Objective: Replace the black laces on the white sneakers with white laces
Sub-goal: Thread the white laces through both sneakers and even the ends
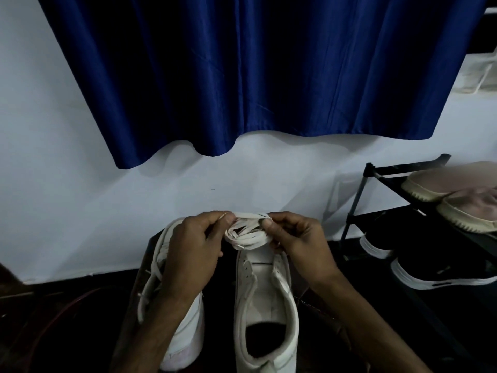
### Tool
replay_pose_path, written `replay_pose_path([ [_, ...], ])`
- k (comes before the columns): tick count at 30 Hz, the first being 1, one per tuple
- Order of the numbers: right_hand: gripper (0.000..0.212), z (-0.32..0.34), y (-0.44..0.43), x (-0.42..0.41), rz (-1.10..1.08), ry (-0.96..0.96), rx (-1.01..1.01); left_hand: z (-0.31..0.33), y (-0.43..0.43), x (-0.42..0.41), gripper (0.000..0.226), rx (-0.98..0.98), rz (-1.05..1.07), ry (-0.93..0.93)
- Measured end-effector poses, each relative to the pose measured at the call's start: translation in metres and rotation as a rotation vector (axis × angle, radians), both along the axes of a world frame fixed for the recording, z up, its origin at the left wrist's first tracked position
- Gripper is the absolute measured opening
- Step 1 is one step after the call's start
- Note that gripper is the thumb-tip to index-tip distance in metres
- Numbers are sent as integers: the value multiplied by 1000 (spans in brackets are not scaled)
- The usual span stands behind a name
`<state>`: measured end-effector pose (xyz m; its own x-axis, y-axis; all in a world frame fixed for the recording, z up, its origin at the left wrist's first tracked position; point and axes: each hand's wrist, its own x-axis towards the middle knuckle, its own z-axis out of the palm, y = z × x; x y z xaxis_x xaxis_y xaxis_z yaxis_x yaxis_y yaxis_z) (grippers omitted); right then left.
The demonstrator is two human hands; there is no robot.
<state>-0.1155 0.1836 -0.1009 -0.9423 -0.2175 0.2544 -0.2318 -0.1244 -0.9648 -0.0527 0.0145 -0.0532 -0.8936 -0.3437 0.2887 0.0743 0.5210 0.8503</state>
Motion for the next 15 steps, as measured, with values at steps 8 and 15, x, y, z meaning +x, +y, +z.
replay_pose_path([
  [8, 14, -1, -7, -5, -166, 263, 345, -5, -6, -3, 23, 176, 14, 157],
  [15, 16, 3, -1, -15, -289, 535, 591, -1, -6, 0, 10, 379, 31, 309],
])
